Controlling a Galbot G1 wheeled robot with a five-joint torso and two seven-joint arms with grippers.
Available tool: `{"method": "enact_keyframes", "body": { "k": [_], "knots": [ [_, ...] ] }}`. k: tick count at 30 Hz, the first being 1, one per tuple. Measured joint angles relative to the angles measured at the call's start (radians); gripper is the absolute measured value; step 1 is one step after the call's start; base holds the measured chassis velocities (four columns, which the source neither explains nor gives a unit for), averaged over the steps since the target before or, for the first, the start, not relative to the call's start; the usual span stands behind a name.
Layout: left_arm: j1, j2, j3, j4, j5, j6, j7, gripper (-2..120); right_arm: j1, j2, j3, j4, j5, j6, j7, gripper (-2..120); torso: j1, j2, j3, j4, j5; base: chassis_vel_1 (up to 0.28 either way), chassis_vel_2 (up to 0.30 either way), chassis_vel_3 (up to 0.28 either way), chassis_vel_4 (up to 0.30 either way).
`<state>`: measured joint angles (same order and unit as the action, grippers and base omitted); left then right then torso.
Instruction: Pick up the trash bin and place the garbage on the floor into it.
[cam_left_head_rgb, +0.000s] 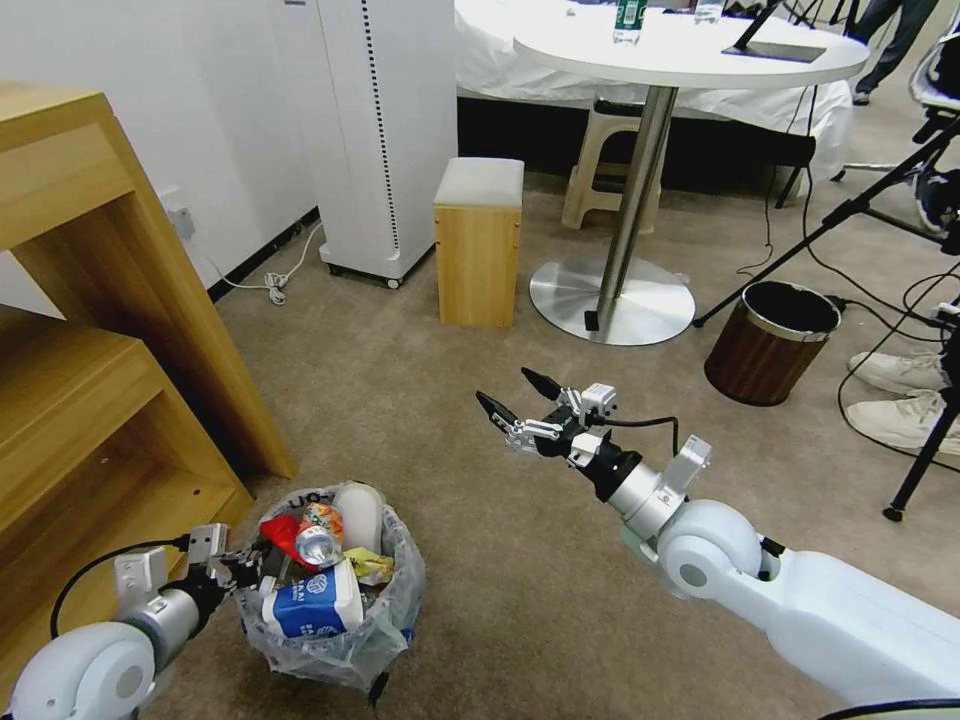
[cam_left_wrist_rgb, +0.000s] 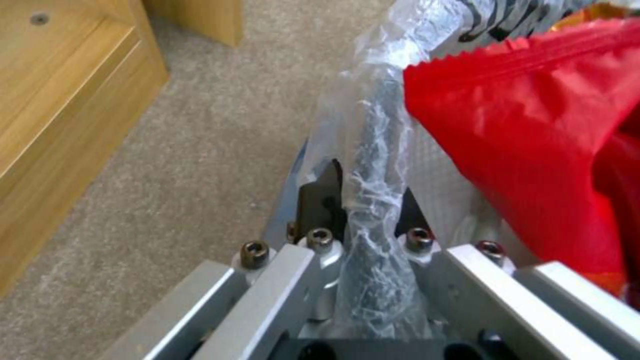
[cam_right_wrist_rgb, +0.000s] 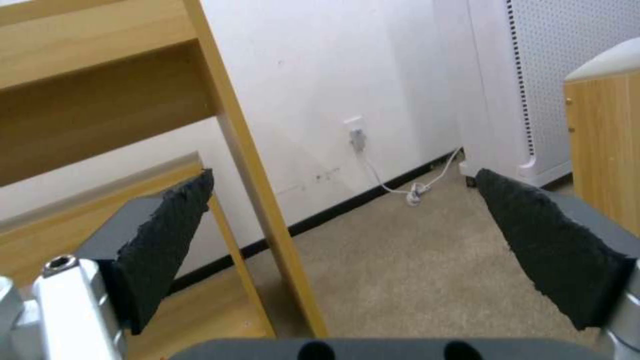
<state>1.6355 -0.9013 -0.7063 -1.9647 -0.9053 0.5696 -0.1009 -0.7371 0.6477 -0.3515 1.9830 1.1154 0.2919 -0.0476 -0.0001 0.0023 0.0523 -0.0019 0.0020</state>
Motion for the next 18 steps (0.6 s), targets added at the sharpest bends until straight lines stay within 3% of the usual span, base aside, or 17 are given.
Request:
{"method": "enact_keyframes", "body": {
  "k": [6,10,15,18],
  "knots": [
    [-0.001,-0.008,0.003,0.03,0.028,-0.016,0.014,11,-0.008,0.003,0.001,-0.01,-0.013,0.003,0.0,100,0.0,0.0,0.0,-0.0005,-0.0008,0.0,0.0,0.0,0.0],
    [-0.012,-0.025,-0.007,0.043,0.063,-0.047,0.025,31,-0.019,0.005,0.003,-0.022,-0.026,0.005,0.0,100,0.0,0.0,0.0,-0.0009,-0.0022,0.0,0.0,0.0,0.0],
    [-0.014,-0.032,-0.014,0.045,0.096,-0.07,0.028,43,-0.038,0.012,0.018,-0.032,-0.033,0.009,0.0,100,0.0,0.0,0.001,-0.0012,-0.0026,0.0,0.0,0.0,0.0],
    [-0.011,-0.043,-0.028,0.038,0.122,-0.088,0.029,59,-0.055,0.012,0.032,-0.035,-0.041,0.015,-0.002,100,0.0,-0.001,0.001,-0.0009,-0.0028,0.0,0.0,0.0,0.0]
  ]
}}
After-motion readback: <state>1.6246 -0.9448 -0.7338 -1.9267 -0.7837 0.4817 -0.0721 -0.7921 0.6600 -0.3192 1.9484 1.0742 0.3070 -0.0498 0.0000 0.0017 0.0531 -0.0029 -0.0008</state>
